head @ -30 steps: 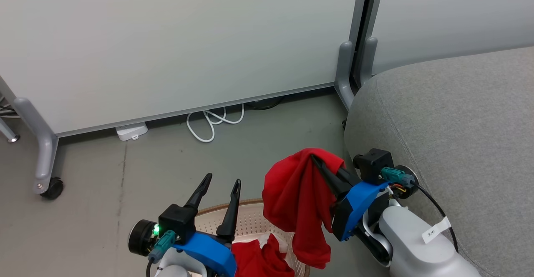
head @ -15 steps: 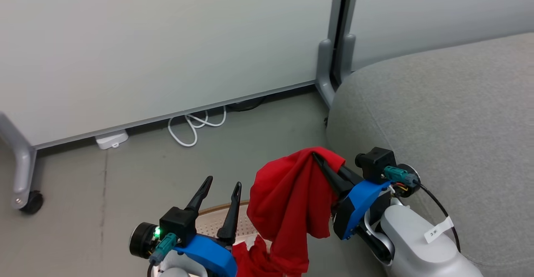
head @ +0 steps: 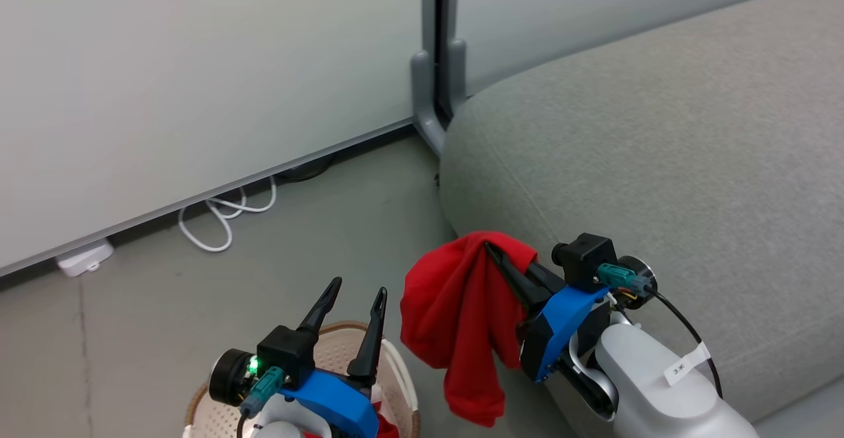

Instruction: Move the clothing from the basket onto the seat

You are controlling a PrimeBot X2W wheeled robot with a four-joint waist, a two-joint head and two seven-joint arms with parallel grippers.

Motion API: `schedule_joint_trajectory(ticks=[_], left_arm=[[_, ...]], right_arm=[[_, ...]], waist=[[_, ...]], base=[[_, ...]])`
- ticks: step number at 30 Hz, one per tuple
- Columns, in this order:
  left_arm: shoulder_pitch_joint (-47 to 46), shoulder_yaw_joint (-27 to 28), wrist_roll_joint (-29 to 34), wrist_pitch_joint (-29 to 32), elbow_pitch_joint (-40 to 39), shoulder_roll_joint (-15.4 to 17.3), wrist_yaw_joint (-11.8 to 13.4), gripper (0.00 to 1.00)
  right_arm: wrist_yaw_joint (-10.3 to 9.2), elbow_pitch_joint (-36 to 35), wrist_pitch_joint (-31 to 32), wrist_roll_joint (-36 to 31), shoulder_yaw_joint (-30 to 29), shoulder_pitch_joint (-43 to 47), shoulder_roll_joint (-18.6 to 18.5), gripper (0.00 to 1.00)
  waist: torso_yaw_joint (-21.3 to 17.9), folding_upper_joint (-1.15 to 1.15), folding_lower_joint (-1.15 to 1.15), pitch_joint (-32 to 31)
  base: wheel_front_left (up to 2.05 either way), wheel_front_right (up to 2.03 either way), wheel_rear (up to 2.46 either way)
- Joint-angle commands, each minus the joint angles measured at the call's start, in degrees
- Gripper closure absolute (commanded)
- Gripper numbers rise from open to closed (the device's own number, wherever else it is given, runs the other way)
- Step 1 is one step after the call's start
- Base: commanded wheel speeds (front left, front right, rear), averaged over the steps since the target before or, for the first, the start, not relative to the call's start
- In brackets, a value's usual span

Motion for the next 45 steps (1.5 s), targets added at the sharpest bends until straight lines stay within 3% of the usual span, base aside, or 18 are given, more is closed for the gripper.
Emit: schedule_joint_trajectory(ticks=[1,12,23,34,39,45], left_arm=[[-0.8,0.1,0.5,-0.3,0.0,-0.1,-0.3,0.0],[0.0,1.0,1.3,-0.3,-0.3,0.0,-0.5,0.0],[0.1,1.5,1.7,-0.3,-0.9,0.3,-0.4,0.0],[-1.1,1.4,2.0,-0.3,-2.1,1.3,-0.4,0.0],[-2.5,1.1,2.1,-0.3,-3.6,1.9,-0.4,0.0],[-5.1,0.0,2.9,-0.3,-6.4,4.2,-0.4,0.0]], right_arm=[[0.01,-0.3,0.0,-0.1,0.0,0.9,0.1,1.0],[0.01,-1.7,-0.4,-0.6,-0.9,2.2,0.4,1.0],[0.01,-3.0,-0.7,-1.0,-1.5,2.8,1.0,1.0],[0.01,-3.6,-0.8,-0.7,-4.9,0.7,1.1,1.0],[0.01,-4.6,-0.9,-1.6,-10.6,-3.4,0.2,1.0],[0.01,-5.7,-0.8,-2.9,-17.6,-11.5,-3.4,1.0]], waist=[[-2.1,0.0,0.0,0.6],[-9.2,0.0,0.0,1.4],[-13.9,0.0,0.0,2.9],[-13.8,0.0,0.0,5.9],[-12.4,0.0,0.0,9.4],[-10.9,0.0,0.0,15.7]], base=[[0.0,0.0,0.0],[0.0,0.0,0.0],[0.0,0.0,0.0],[0.0,0.0,0.0],[0.0,0.0,0.0],[0.0,0.0,0.0]])
